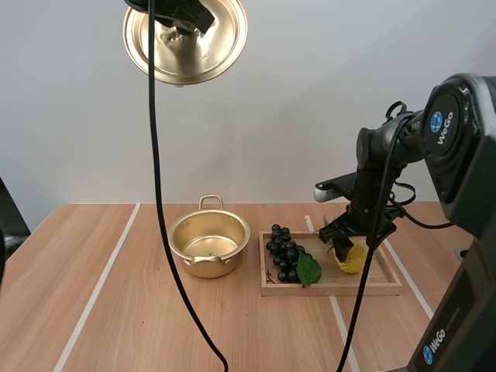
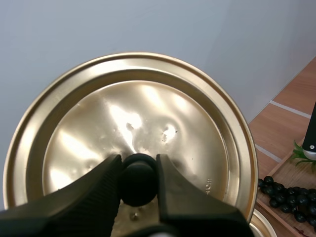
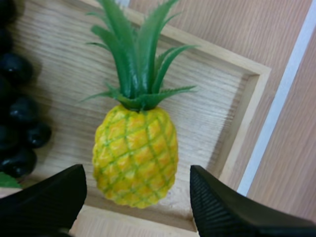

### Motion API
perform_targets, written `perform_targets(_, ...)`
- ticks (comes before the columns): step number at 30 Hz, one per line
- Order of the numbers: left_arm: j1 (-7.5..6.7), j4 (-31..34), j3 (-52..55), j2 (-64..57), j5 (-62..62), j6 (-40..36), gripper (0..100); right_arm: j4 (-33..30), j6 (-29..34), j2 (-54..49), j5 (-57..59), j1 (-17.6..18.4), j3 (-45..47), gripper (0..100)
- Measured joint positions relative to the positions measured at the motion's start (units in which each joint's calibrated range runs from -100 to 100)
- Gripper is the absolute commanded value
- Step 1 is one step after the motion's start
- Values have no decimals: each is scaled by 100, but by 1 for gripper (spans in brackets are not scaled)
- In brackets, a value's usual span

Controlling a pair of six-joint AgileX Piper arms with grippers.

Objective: Open the pot, put the pineapple inside, and close it

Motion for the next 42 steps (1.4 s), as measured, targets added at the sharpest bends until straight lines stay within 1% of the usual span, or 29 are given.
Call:
perform_targets(14,0,0,0,0,58,1,0,-38,34,654,-540,0,28,100)
perform_targets(18,0,0,0,0,58,1,0,-38,34,708,-711,0,101,98)
perform_targets(20,0,0,0,0,58,1,0,-38,34,717,-778,0,117,95)
perform_targets(21,0,0,0,0,58,1,0,-38,34,717,-780,0,134,90)
perform_targets(22,0,0,0,0,58,1,0,-38,34,731,-798,0,131,82)
perform_targets(23,0,0,0,0,58,1,0,-38,34,749,-798,0,131,71)
perform_targets(26,0,0,0,0,58,1,0,17,42,762,-833,0,131,29)
perform_targets(27,0,0,0,0,58,1,0,17,42,762,-854,0,131,11)
perform_targets(28,0,0,0,0,58,1,0,29,42,762,-871,0,131,0)
perform_targets(35,0,0,0,0,-50,1,0,41,42,762,-1009,0,118,0)
perform_targets(39,0,0,-95,-41,-703,1,0,41,42,710,-765,0,-139,0)
perform_targets(42,0,0,-486,-78,-1362,1,0,50,42,540,-723,0,-418,0)
